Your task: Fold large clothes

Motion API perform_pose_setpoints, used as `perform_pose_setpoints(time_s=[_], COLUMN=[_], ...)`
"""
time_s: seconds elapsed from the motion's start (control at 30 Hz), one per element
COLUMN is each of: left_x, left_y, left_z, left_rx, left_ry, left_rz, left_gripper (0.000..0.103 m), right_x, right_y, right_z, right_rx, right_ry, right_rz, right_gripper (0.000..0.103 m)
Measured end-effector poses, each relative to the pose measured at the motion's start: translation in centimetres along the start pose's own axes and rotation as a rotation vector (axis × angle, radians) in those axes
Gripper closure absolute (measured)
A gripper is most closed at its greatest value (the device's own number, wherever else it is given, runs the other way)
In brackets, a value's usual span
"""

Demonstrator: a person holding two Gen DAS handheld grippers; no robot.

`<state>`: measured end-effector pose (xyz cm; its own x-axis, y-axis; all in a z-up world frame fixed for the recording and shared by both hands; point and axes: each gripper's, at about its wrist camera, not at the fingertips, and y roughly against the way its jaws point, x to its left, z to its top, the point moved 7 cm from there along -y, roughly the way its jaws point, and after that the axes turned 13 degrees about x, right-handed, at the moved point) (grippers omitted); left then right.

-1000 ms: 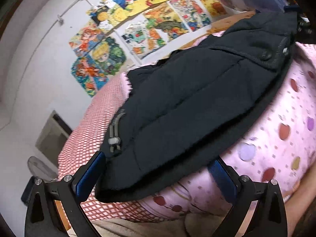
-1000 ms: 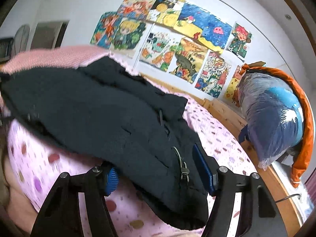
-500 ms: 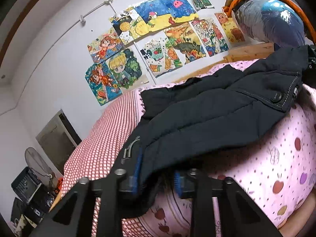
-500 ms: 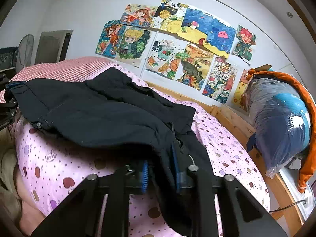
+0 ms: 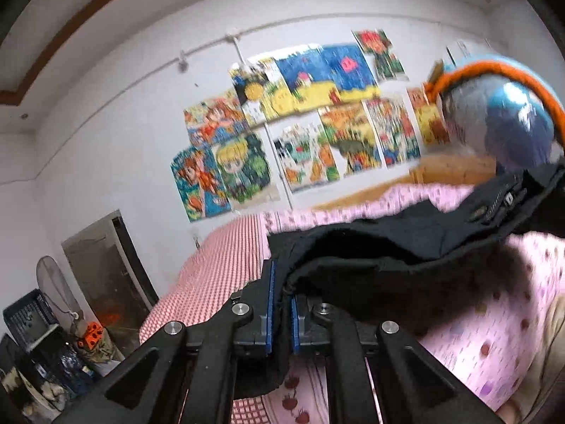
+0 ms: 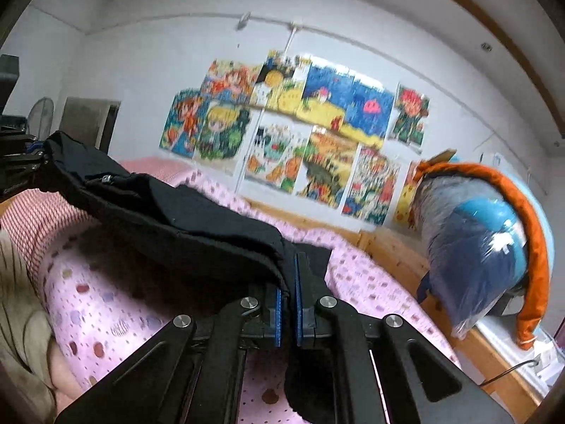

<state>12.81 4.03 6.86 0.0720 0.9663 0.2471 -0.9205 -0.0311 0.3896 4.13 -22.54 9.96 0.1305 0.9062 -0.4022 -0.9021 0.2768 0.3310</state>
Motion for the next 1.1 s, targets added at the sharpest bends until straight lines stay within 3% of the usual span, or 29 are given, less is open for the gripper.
perform_pose_setpoints(time_s=[0.13,0.27,0.43,0.6,0.8,1.1], left_x=[1.8,3.3,4.0,4.5,3.0,-0.5], left_y=[-0.5,-3.5,-8.3,-13.2,-18.8,-28.3], left_z=[3.5,6.4,9.6,12.3,15.8,18.9], left_rx=[0.005,0.030,0.057,0.086,0.110,0.159], left_ry=[0.190,0.399,0.477,0.476,0.342,0.188], left_rz=[-0.087,-0.201,-0.196,-0.172,-0.102,-0.048], left_gripper=[0.096,0.096,0.096,0.096,0.096,0.096], right_x=[-1.2,-2.6,-3.6,-3.5,-2.7,-2.4], right_y=[1.8,0.0,-4.5,-9.8,-16.9,-29.4], right_z=[3.0,7.0,11.9,16.3,20.0,21.3], right_rx=[-0.041,-0.066,-0.070,-0.064,-0.047,0.062], right_ry=[-0.050,-0.106,-0.111,-0.065,-0.023,-0.072], right_rz=[0.010,0.030,0.023,0.010,-0.013,-0.036], right_gripper=[0.098,0.098,0.098,0.098,0.098,0.098])
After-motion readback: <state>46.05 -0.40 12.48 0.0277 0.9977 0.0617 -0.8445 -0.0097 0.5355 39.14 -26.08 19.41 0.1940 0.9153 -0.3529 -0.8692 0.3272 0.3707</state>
